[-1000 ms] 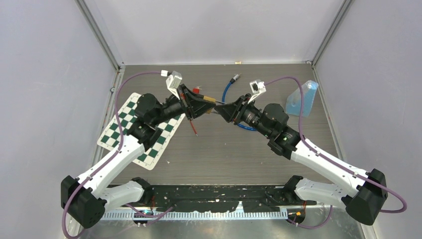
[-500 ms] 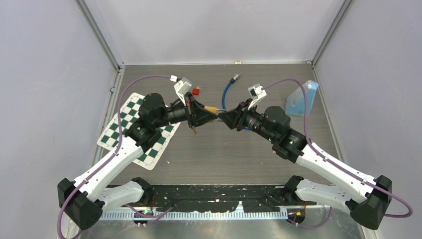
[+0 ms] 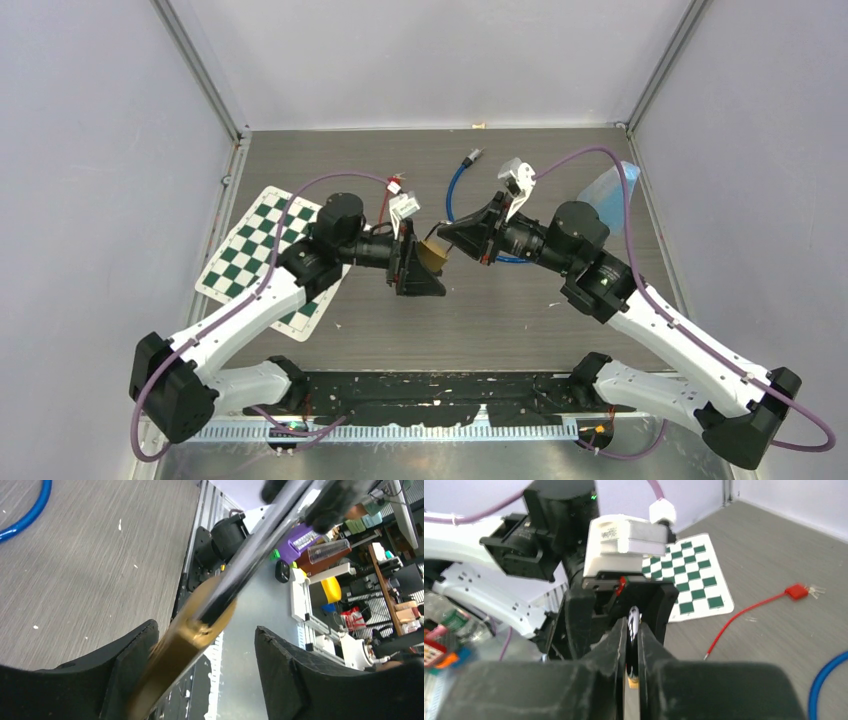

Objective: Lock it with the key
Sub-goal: Lock the lock.

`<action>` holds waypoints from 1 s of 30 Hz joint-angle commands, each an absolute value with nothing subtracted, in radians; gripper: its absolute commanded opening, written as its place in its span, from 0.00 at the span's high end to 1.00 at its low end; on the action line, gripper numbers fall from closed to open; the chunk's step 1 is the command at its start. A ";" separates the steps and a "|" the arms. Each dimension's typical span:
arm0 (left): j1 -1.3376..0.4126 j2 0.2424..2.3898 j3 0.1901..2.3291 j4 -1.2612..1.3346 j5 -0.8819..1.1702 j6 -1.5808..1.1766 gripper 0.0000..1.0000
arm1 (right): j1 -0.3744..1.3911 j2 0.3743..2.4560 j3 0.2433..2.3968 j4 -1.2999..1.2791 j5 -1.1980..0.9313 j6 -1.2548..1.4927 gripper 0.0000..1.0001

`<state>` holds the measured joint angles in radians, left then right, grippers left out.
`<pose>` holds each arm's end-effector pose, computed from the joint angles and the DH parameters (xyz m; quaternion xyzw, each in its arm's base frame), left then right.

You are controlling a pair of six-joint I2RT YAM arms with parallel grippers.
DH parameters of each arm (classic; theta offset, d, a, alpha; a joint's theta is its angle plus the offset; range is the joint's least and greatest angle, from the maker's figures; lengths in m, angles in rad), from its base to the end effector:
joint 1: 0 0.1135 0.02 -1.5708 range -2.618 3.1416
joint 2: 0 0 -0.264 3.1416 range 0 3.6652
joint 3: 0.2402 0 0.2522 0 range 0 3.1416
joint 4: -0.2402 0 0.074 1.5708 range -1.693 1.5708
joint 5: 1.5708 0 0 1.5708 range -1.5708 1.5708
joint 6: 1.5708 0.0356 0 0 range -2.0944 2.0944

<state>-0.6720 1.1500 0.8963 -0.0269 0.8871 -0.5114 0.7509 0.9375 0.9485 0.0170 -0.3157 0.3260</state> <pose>0.1840 -0.1816 0.3243 0.3151 0.6987 -0.5875 0.2595 0.1503 0.1554 0.3920 -0.2553 0.6492 0.4572 0.5516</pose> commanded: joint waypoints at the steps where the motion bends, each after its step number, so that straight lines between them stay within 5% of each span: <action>1: -0.607 1.114 0.983 -0.138 1.014 -0.409 0.29 | 0.757 0.913 1.006 0.133 -0.388 0.229 0.95; 4: -0.581 1.076 0.980 -0.136 1.013 -0.386 0.26 | 0.758 0.918 1.007 0.112 -0.367 0.209 0.95; 6: -0.581 1.063 0.959 -0.105 0.993 -0.396 0.42 | 0.756 0.924 1.004 0.108 -0.359 0.208 0.95; 8: -0.579 1.066 0.948 -0.112 0.952 -0.391 0.45 | 0.756 0.935 1.000 0.108 -0.350 0.216 0.95; 17: -0.546 1.056 0.972 -0.194 0.882 -0.283 0.18 | 0.740 0.952 1.007 0.105 -0.358 0.230 0.95; 30: -0.545 1.083 1.076 -0.242 0.855 -0.144 0.14 | 0.731 0.925 1.013 0.135 -0.553 0.221 0.95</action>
